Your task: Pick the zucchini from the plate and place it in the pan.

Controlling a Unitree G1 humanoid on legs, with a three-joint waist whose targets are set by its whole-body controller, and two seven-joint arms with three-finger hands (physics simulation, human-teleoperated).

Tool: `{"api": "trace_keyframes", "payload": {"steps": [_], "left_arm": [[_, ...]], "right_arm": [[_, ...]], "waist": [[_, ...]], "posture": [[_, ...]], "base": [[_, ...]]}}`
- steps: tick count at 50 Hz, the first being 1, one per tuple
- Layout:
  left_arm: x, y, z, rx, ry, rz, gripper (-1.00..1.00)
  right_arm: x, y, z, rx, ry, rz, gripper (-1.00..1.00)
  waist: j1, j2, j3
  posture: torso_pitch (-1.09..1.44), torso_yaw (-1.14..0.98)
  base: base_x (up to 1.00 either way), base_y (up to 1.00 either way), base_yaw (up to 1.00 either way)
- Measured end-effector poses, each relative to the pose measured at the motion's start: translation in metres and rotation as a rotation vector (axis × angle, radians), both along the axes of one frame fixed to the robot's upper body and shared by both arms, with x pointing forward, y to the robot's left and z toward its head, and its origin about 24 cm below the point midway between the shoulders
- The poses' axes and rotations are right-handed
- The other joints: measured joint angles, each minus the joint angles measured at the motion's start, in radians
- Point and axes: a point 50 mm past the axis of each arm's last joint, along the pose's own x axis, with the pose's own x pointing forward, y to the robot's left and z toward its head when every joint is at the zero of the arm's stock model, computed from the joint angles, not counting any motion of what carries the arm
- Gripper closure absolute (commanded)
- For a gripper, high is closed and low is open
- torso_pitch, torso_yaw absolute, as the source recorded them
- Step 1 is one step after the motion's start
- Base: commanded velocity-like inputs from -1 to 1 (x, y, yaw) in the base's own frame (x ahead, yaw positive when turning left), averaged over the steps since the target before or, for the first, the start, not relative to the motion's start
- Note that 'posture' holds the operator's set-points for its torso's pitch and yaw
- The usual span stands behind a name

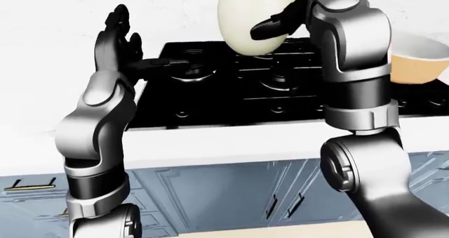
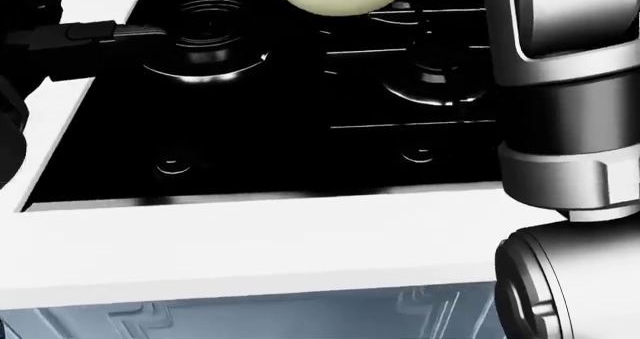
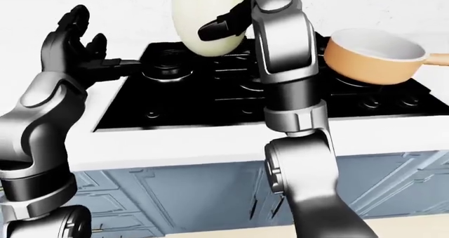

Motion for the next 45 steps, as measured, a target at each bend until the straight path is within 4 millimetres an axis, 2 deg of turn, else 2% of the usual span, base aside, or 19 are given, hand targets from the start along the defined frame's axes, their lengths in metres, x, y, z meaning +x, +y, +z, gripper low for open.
{"api": "trace_keyframes", "payload": {"steps": [2,8,13,14,17,19,23,26,28,30,35,37,39,40,43,45], "left_arm": [[0.002,-0.005,-0.004,0.005,0.02,-0.025,-1.0],[0.0,0.0,0.001,0.001,0.004,-0.005,-1.0],[0.0,0.001,0.003,0.002,-0.005,0.002,-1.0],[0.0,0.003,0.001,0.0,-0.001,0.009,-1.0],[0.001,0.008,-0.006,-0.007,0.035,0.031,-1.0],[0.002,0.007,-0.005,-0.005,0.035,0.031,-1.0],[0.0,0.007,0.0,-0.003,0.004,0.025,-1.0],[0.0,0.006,0.002,-0.004,-0.005,0.022,-1.0],[0.001,0.0,-0.002,-0.002,0.01,-0.002,-1.0],[0.002,-0.004,-0.005,0.003,0.027,-0.023,-1.0],[0.001,0.001,0.0,-0.001,0.009,-0.005,-1.0],[0.0,0.002,0.002,-0.001,-0.002,0.001,-1.0],[-0.001,0.002,0.004,0.0,-0.009,0.003,-1.0],[-0.001,0.004,0.003,0.0,-0.007,0.009,-1.0],[0.0,0.008,-0.004,-0.006,0.024,0.031,-1.0],[0.001,0.008,-0.003,-0.004,0.027,0.032,-1.0]], "right_arm": [[0.002,-0.006,-0.004,0.006,0.016,-0.025,1.0],[0.002,-0.003,-0.005,-0.001,0.024,-0.018,1.0],[0.001,-0.002,-0.003,-0.002,0.019,-0.01,1.0],[0.001,0.001,-0.004,-0.003,0.017,-0.002,1.0],[0.002,0.007,-0.011,-0.014,0.048,0.023,1.0],[0.002,0.006,-0.01,-0.013,0.052,0.024,1.0],[-0.001,0.005,0.0,-0.012,0.01,0.02,1.0],[-0.002,0.004,0.005,-0.012,-0.009,0.018,1.0],[-0.001,-0.003,0.002,-0.005,-0.002,-0.003,1.0],[0.002,-0.008,-0.004,-0.002,0.023,-0.027,1.0],[0.001,-0.005,-0.005,-0.006,0.03,-0.021,1.0],[0.001,-0.003,-0.005,-0.006,0.026,-0.015,1.0],[0.0,-0.002,-0.003,-0.006,0.02,-0.011,1.0],[0.0,0.0,-0.004,-0.007,0.019,-0.003,1.0],[0.001,0.006,-0.01,-0.016,0.046,0.022,1.0],[0.002,0.006,-0.01,-0.015,0.053,0.024,1.0]], "waist": [[-0.002,0.003,0.0],[0.016,0.069,0.017],[0.013,0.121,0.012],[0.017,0.107,0.014],[0.016,0.107,0.007],[0.014,0.095,-0.001],[0.018,0.047,0.001],[0.014,-0.005,-0.008],[0.001,0.008,0.004],[0.001,0.017,0.006],[0.014,0.074,0.018],[0.013,0.095,0.018],[0.011,0.127,0.012],[0.018,0.116,0.013],[0.018,0.116,0.005],[0.014,0.103,-0.003]], "posture": [[0.0,0.0],[0.0,0.0],[0.0,0.0],[0.0,0.0],[0.0,0.0],[0.0,0.0],[0.0,0.0],[0.0,0.0],[0.0,0.0],[0.0,0.0],[0.0,0.0],[0.0,0.0],[0.0,0.0],[0.0,0.0],[0.0,0.0],[0.0,0.0]], "base": [[0.0,-0.29,0.0],[0.0,-0.28,0.0],[0.0,-0.28,0.0],[0.0,-0.28,0.0],[0.0,-0.28,0.0],[0.0,-0.29,0.0],[0.0,-0.29,0.0],[0.0,-0.28,0.0],[0.0,-0.28,0.0],[0.0,-0.28,0.0],[0.0,-0.29,0.0],[0.0,-0.28,0.0],[0.0,-0.28,0.0],[0.0,-0.28,0.0],[0.0,-0.28,0.0],[0.0,-0.29,0.0]]}}
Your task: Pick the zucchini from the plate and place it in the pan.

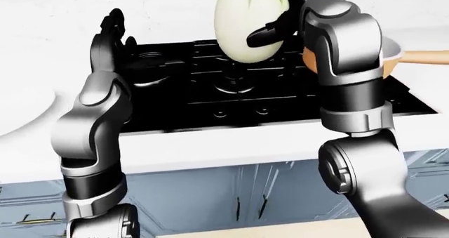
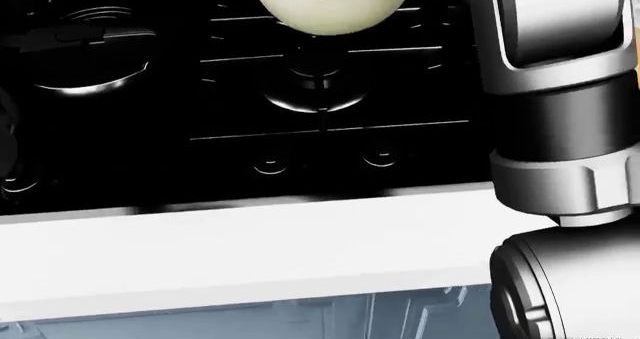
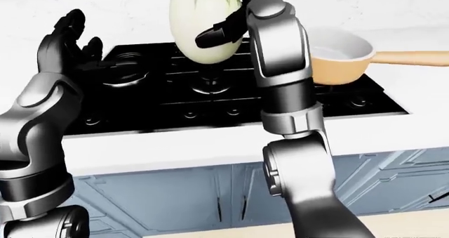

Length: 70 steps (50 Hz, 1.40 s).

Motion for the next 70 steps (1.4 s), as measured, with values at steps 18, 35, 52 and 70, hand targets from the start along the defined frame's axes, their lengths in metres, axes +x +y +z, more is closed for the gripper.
{"api": "trace_keyframes", "payload": {"steps": [18,35,52,70], "left_arm": [[0.0,-0.006,0.003,0.002,-0.023,-0.032,-1.0],[-0.002,-0.003,0.006,-0.001,-0.039,-0.013,-1.0],[0.0,0.0,-0.004,-0.003,0.005,0.0,-1.0],[-0.001,-0.006,0.004,-0.002,-0.022,-0.032,-1.0]], "right_arm": [[-0.001,-0.008,0.008,0.006,-0.026,-0.036,1.0],[-0.003,-0.007,0.053,0.003,-0.112,-0.02,1.0],[0.003,-0.009,0.046,-0.016,-0.066,-0.03,1.0],[0.0,-0.016,0.053,-0.015,-0.095,-0.06,1.0]], "waist": [[0.001,-0.024,0.021],[-0.006,-0.105,-0.004],[0.0,0.002,0.01],[-0.009,-0.066,0.055]], "posture": [[0.0,0.0],[0.0,0.0],[0.0,0.0],[0.0,0.0]], "base": [[0.0,-0.28,0.0],[0.0,-0.28,0.0],[0.0,-0.28,0.0],[0.0,-0.18,0.0]]}}
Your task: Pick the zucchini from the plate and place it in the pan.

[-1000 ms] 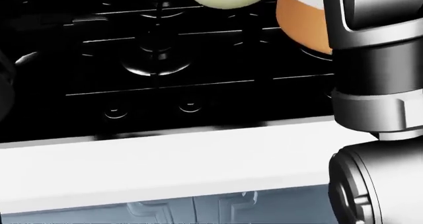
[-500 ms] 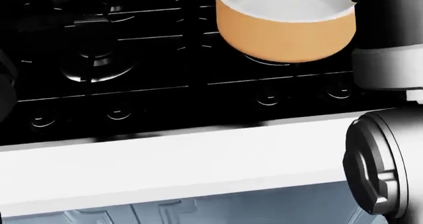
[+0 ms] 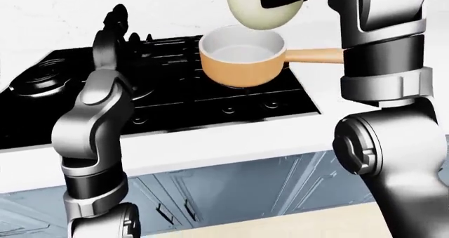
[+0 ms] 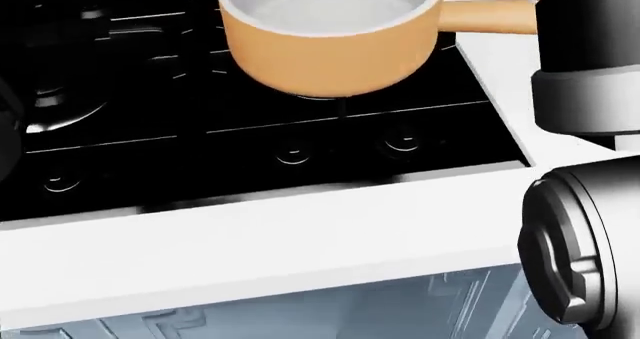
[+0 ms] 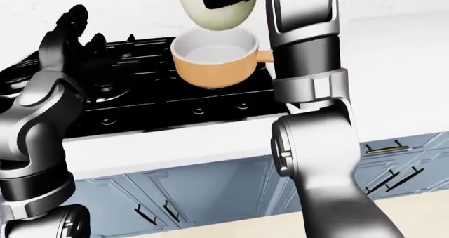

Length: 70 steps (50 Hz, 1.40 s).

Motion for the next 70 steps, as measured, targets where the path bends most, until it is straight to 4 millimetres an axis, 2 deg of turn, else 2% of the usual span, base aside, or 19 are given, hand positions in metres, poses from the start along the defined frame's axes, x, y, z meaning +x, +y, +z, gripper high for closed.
{"api": "trace_keyframes", "payload": {"steps": [5,8,12,17,23,35,39,42,46,49,53,57,59,61,62,64,67,70], "left_arm": [[-0.001,-0.002,0.002,0.002,-0.012,-0.005,-1.0],[-0.001,-0.002,0.0,0.002,-0.003,-0.007,-1.0],[0.0,0.002,-0.004,-0.003,0.019,0.009,-1.0],[-0.001,0.003,-0.002,-0.002,0.01,0.016,-1.0],[-0.001,0.003,0.0,-0.003,-0.002,0.015,-1.0],[0.0,0.002,-0.002,-0.004,0.006,0.009,-1.0],[0.001,0.002,-0.004,-0.005,0.022,0.009,-1.0],[0.0,0.003,-0.003,-0.004,0.018,0.015,-1.0],[-0.003,0.005,0.003,-0.004,-0.019,0.023,-1.0],[-0.003,0.0,0.004,-0.001,-0.021,0.004,-1.0],[-0.002,-0.004,0.002,0.001,-0.007,-0.018,-1.0],[-0.001,0.0,0.002,-0.003,-0.005,-0.003,-1.0],[-0.002,0.0,0.002,-0.003,-0.007,-0.002,-1.0],[-0.002,0.0,0.003,-0.002,-0.012,0.0,-1.0],[-0.003,0.003,0.003,-0.003,-0.011,0.009,-1.0],[-0.002,0.007,-0.002,-0.009,0.009,0.027,-1.0],[-0.001,0.007,-0.003,-0.008,0.02,0.036,-1.0],[-0.004,0.006,0.007,-0.004,-0.029,0.027,-1.0]], "right_arm": [[0.001,-0.003,-0.003,0.001,0.007,-0.009,1.0],[0.0,-0.002,0.0,0.002,0.002,-0.009,1.0],[0.0,0.001,-0.002,-0.006,0.008,0.004,1.0],[-0.001,0.003,0.001,-0.007,-0.008,0.015,1.0],[-0.001,0.004,0.003,0.0,-0.015,0.021,1.0],[0.0,0.005,0.001,-0.004,-0.004,0.021,1.0],[0.002,0.004,-0.005,-0.003,0.015,0.019,1.0],[0.002,0.005,-0.005,-0.003,0.023,0.023,1.0],[-0.004,0.008,0.005,0.0,-0.031,0.037,1.0],[-0.005,0.003,0.008,0.006,-0.048,0.027,1.0],[-0.001,-0.003,0.0,0.01,-0.013,-0.003,1.0],[-0.001,0.002,0.0,0.005,-0.011,0.009,1.0],[-0.001,0.002,0.001,0.005,-0.012,0.012,1.0],[-0.002,0.003,0.002,0.004,-0.016,0.015,1.0],[-0.001,0.006,0.0,0.002,-0.011,0.022,1.0],[0.001,0.01,-0.006,-0.008,0.014,0.036,1.0],[0.001,0.011,-0.006,-0.009,0.026,0.043,1.0],[-0.005,0.01,0.008,-0.009,-0.031,0.039,1.0]], "waist": [[-0.012,0.021,0.01],[-0.024,0.06,-0.004],[-0.021,0.037,-0.008],[-0.011,0.024,-0.018],[-0.005,0.02,-0.023],[-0.003,0.023,-0.021],[-0.002,0.023,-0.026],[0.0,0.013,-0.027],[-0.001,-0.002,-0.031],[-0.01,0.015,-0.033],[-0.007,-0.006,-0.034],[-0.005,0.023,-0.021],[-0.011,0.05,-0.022],[-0.015,0.088,-0.032],[-0.011,0.077,-0.029],[-0.005,0.078,-0.021],[-0.003,0.066,-0.032],[-0.007,0.04,-0.01]], "posture": [[0.0,0.0],[0.0,0.0],[0.0,0.0],[0.0,0.0],[0.0,0.0],[0.0,0.0],[0.0,0.0],[0.0,0.0],[0.0,0.0],[0.0,0.0],[0.0,0.0],[0.0,0.0],[0.0,0.0],[0.0,0.0],[0.0,0.0],[0.0,0.0],[0.0,0.0],[0.0,0.0]], "base": [[0.0,0.0,0.0],[0.0,0.0,0.0],[0.0,0.0,0.0],[0.0,0.0,0.0],[0.0,0.0,0.0],[0.01,0.0,0.0],[0.08,0.0,0.0],[0.19,0.0,0.0],[0.21,0.0,0.0],[0.22,0.0,0.0],[0.22,0.0,0.0],[0.22,0.0,0.0],[0.22,0.0,0.0],[0.22,0.0,0.0],[0.23,0.0,0.0],[0.21,0.0,0.0],[0.14,0.0,0.0],[0.0,0.0,0.0]]}}
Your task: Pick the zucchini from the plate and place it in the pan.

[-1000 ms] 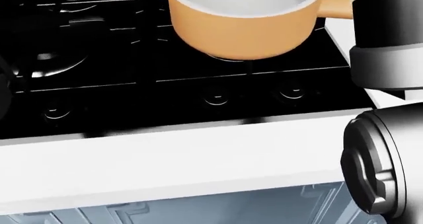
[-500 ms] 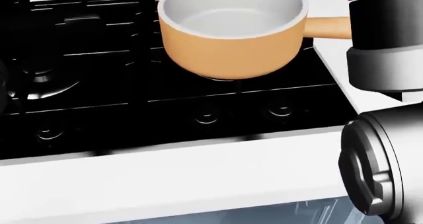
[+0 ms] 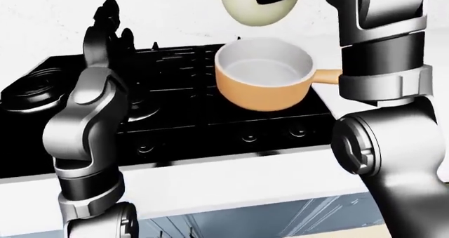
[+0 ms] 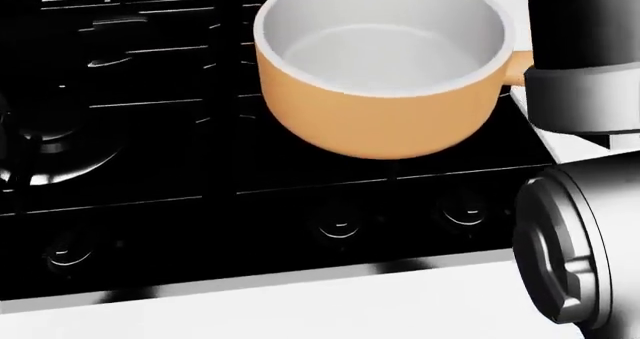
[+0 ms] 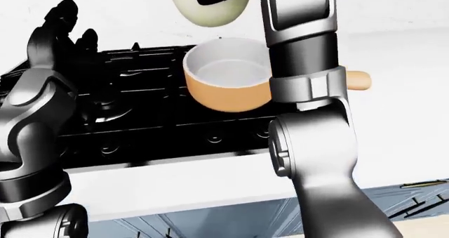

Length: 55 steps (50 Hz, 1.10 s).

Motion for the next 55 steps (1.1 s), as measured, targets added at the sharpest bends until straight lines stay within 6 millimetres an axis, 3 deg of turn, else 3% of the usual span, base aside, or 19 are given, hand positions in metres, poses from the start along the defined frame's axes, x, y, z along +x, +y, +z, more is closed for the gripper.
{"api": "trace_keyframes", "payload": {"steps": [2,3,7,12,13,14,15,17,19,27,32,42,55], "left_arm": [[0.0,-0.001,0.001,0.0,-0.007,-0.005,-1.0],[0.003,-0.002,-0.002,0.009,0.014,-0.014,-1.0],[0.002,0.0,-0.006,0.003,0.036,-0.008,-1.0],[0.002,-0.003,-0.005,0.005,0.026,-0.021,-1.0],[0.003,-0.004,-0.006,0.005,0.031,-0.023,-1.0],[0.003,-0.004,-0.006,0.004,0.035,-0.024,-1.0],[0.003,-0.005,-0.007,0.001,0.039,-0.024,-1.0],[0.002,-0.005,-0.006,0.002,0.03,-0.024,-1.0],[0.002,-0.005,-0.006,0.001,0.025,-0.024,-1.0],[0.002,-0.002,-0.006,0.0,0.026,-0.013,-1.0],[0.002,-0.002,-0.006,0.0,0.027,-0.013,-1.0],[0.003,-0.002,-0.008,0.003,0.035,-0.016,-1.0],[0.002,-0.003,-0.005,0.002,0.026,-0.016,-1.0]], "right_arm": [[-0.001,0.0,0.003,-0.003,-0.018,-0.001,1.0],[0.0,-0.001,0.002,-0.005,-0.01,-0.01,1.0],[0.006,-0.005,-0.011,-0.005,0.044,-0.025,1.0],[0.007,-0.009,-0.013,0.0,0.057,-0.047,1.0],[0.007,-0.008,-0.013,-0.001,0.054,-0.047,1.0],[0.007,-0.008,-0.012,-0.001,0.05,-0.045,1.0],[0.007,-0.008,-0.013,-0.002,0.051,-0.043,1.0],[0.006,-0.008,-0.01,-0.002,0.038,-0.04,1.0],[0.004,-0.007,-0.006,-0.002,0.018,-0.037,1.0],[0.003,-0.005,-0.007,-0.022,0.018,-0.031,1.0],[0.007,-0.006,-0.014,-0.024,0.06,-0.037,1.0],[0.0,-0.01,-0.003,-0.048,0.059,-0.056,1.0],[-0.002,-0.019,-0.017,-0.059,0.106,-0.073,1.0]], "waist": [[0.007,-0.029,0.007],[0.019,-0.043,-0.001],[0.024,-0.008,-0.002],[0.018,0.006,-0.006],[0.017,0.008,-0.021],[0.014,0.008,-0.039],[0.01,0.009,-0.041],[0.005,0.005,-0.021],[0.004,0.0,-0.016],[0.007,-0.013,-0.013],[0.011,-0.007,-0.011],[0.015,-0.002,-0.014],[0.015,-0.003,-0.013]], "posture": [[0.0,0.0],[0.0,0.0],[0.0,0.0],[0.0,0.0],[0.0,0.0],[0.0,0.0],[0.0,0.0],[0.0,0.0],[0.0,0.0],[0.0,0.0],[0.0,0.0],[0.0,0.0],[0.0,0.0]], "base": [[0.0,0.0,0.0],[0.0,0.0,0.0],[0.0,0.0,0.0],[-0.06,0.0,0.0],[-0.59,0.0,0.0],[-0.07,0.0,0.0],[0.0,0.0,0.0],[0.0,0.0,0.0],[0.0,0.0,0.0],[0.0,0.0,0.0],[0.0,0.0,0.0],[0.0,0.0,0.0],[0.0,0.0,0.0]]}}
